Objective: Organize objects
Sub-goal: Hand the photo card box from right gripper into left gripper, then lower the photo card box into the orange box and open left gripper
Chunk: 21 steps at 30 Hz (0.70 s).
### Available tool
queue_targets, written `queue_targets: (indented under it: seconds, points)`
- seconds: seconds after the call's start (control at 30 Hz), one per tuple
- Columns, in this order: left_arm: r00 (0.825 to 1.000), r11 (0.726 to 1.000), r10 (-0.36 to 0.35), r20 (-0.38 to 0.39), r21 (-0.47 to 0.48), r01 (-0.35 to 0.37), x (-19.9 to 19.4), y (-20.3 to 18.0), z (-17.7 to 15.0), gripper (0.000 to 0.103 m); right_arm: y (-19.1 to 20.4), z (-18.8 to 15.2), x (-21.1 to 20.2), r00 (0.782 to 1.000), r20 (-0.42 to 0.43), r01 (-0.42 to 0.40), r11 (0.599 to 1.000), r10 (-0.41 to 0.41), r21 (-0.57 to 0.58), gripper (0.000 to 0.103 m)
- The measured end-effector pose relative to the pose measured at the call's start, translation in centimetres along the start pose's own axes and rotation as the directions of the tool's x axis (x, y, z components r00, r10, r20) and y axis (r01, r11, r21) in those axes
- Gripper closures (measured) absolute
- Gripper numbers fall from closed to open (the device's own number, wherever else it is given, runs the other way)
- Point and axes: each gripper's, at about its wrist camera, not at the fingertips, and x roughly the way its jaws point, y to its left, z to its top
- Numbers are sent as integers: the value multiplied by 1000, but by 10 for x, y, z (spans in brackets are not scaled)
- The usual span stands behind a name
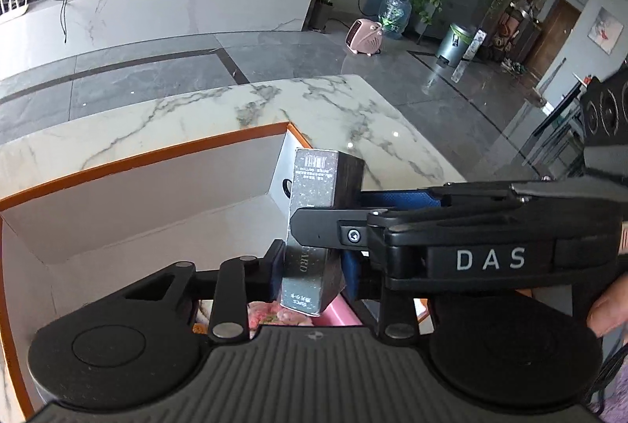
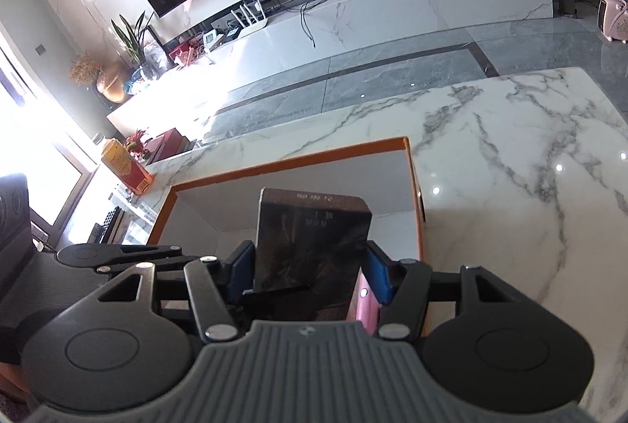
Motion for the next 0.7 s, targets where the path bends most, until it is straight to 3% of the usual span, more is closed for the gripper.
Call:
queue_targets:
  seconds: [0.1,0.37,0.53,0.7]
  points:
    - [998,998,57,11,-23,-57,4,-3,9,77,-3,4,-9,998,58,24,1000,-25,11,42]
    - [998,989,62,19,-135,-59,24,-1,27,77,-26,12,-28,963,183,194,980,-198,42,42]
    - [996,972,86,37,-225,-76,39,1,35,77,-42,8,-24,956,172,230,972,-236,56,43]
    - [992,950,118,46,-298,-99,52,8,35,77,-58,4,-18,955,166,230,967,-245,109,66]
